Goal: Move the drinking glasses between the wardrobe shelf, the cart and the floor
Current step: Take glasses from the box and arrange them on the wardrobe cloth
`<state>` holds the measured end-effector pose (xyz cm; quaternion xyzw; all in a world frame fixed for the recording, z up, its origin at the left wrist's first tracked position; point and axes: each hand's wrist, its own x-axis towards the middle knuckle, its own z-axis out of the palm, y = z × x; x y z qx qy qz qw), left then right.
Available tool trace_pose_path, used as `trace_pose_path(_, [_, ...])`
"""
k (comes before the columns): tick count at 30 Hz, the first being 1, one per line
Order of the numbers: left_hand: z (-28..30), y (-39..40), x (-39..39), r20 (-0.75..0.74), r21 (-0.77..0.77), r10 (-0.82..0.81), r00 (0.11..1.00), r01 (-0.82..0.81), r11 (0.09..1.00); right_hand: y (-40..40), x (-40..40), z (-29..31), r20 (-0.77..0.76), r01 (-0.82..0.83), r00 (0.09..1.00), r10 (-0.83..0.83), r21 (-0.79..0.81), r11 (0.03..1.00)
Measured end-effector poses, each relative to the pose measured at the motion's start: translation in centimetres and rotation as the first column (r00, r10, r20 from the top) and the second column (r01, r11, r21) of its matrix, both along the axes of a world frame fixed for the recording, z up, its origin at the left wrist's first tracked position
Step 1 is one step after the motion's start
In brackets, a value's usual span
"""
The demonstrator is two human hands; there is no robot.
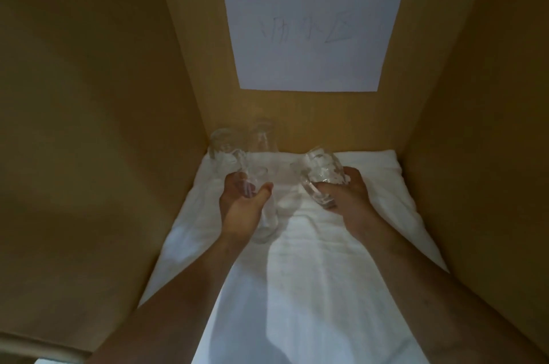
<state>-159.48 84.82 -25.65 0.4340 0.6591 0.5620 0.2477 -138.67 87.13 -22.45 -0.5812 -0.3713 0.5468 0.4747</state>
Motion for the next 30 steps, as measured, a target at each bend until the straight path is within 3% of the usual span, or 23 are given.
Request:
trace_pose_path(4, [-0.2,0.4,-0.1,0.037,-0.029,-0.042,0.998,0.043,0.999,2.1,-0.7,0.3,0.411,-0.028,0.911,0.008,0.043,0.999])
trace_pose_path(6, [-0.2,0.5,-0.1,0.034,-0.027,-0.071,0.997,0.072,0.997,3.2,-1.2,0.6,0.653,-0.062,0.757,0.036,0.017,0.998])
trace_pose_path(8, [-0.1,0.6,-0.1,0.041,-0.026,-0.094,0.995,0.095,0.995,4.0,-2.1,1.0,0.834,-0.102,0.547,0.07,-0.017,0.995])
trace_pose_path(10, [0.1,0.7,-0.3,0.044,-0.03,-0.106,0.993,0.107,0.994,4.4,-3.4,1.4,0.929,-0.162,0.365,0.058,0.002,0.987])
trace_pose_path(15, [0.2,1.2,-0.7,0.075,-0.054,-0.12,0.99,0.124,0.991,5.6,-5.2,1.9,0.994,-0.399,0.018,-0.103,0.102,0.911])
trace_pose_path(20, [-0.2,1.4,-0.9,0.059,-0.039,-0.139,0.989,0.142,0.989,6.9,-6.6,2.3,0.993,-0.571,-0.063,-0.103,0.049,0.819])
trace_pose_path(30, [-0.5,1.3,-1.1,0.085,-0.034,-0.126,0.988,0.129,0.991,7.8,-7.9,1.7,0.973,-0.515,-0.179,-0.146,0.034,0.857])
